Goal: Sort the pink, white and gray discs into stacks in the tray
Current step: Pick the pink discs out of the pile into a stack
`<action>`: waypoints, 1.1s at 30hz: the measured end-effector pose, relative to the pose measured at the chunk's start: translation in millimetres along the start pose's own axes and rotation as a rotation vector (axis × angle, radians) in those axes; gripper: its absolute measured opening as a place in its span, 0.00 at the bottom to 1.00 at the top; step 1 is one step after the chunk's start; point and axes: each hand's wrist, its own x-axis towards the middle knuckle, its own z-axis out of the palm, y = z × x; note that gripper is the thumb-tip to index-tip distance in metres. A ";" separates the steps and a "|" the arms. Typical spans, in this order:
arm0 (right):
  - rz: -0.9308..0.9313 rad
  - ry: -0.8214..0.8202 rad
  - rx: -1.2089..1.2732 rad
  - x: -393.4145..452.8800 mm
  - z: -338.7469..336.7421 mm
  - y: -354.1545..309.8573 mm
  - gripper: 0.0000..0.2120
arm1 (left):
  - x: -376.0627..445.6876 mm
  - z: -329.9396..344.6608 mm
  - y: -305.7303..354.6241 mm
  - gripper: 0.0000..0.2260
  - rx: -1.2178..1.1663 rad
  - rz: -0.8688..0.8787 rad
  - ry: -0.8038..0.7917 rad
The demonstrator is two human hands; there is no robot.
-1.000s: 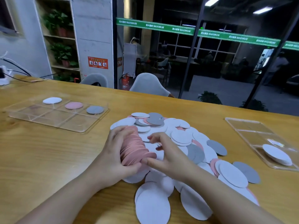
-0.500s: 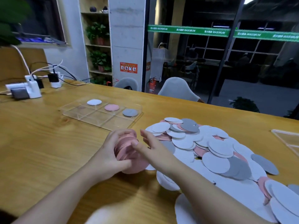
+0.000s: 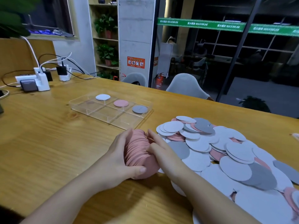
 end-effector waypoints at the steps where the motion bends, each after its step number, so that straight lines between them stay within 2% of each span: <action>1: 0.017 0.008 0.029 2.9 1.1 -0.6 0.33 | -0.2 -2.6 0.6 0.50 -0.010 -0.016 -0.022; 3: 0.043 -0.002 0.082 8.0 3.4 -1.0 0.34 | -0.4 -6.9 -0.8 0.51 -0.039 -0.018 -0.064; 5: 0.048 -0.019 0.125 8.6 6.7 -0.7 0.29 | -1.5 -8.4 -1.9 0.50 -0.053 -0.025 -0.095; 9: 0.041 -0.039 0.210 5.8 11.8 3.6 0.25 | -1.3 -1.8 -4.1 0.47 -0.049 -0.038 -0.051; 13: 0.036 -0.054 0.328 6.2 14.4 7.6 0.24 | -1.4 11.2 -4.9 0.47 -0.151 -0.068 -0.015; 15: 0.037 -0.031 0.315 5.4 15.8 6.3 0.24 | 9.6 19.5 -1.9 0.44 -0.239 -0.045 0.094; 16: 0.035 -0.022 0.288 5.0 16.6 5.8 0.25 | 19.3 23.9 0.8 0.39 -0.360 -0.099 0.221; 18: 0.014 -0.018 0.201 4.5 18.5 4.7 0.25 | 27.8 22.9 -2.4 0.23 -0.535 -0.183 0.363; 21: -0.025 -0.013 0.103 4.5 20.1 5.8 0.24 | 46.2 28.1 -3.3 0.20 -0.674 -0.278 0.445; 23: -0.040 -0.017 0.065 3.1 19.6 6.1 0.23 | 54.5 31.0 1.4 0.20 -0.674 -0.377 0.525; 26: -0.049 -0.022 0.048 -0.5 19.2 5.8 0.23 | 51.9 32.9 -3.9 0.20 -0.618 -0.387 0.538; 33: -0.035 -0.056 0.025 2.0 17.5 3.6 0.25 | 45.6 27.6 -1.2 0.21 -0.455 -0.370 0.404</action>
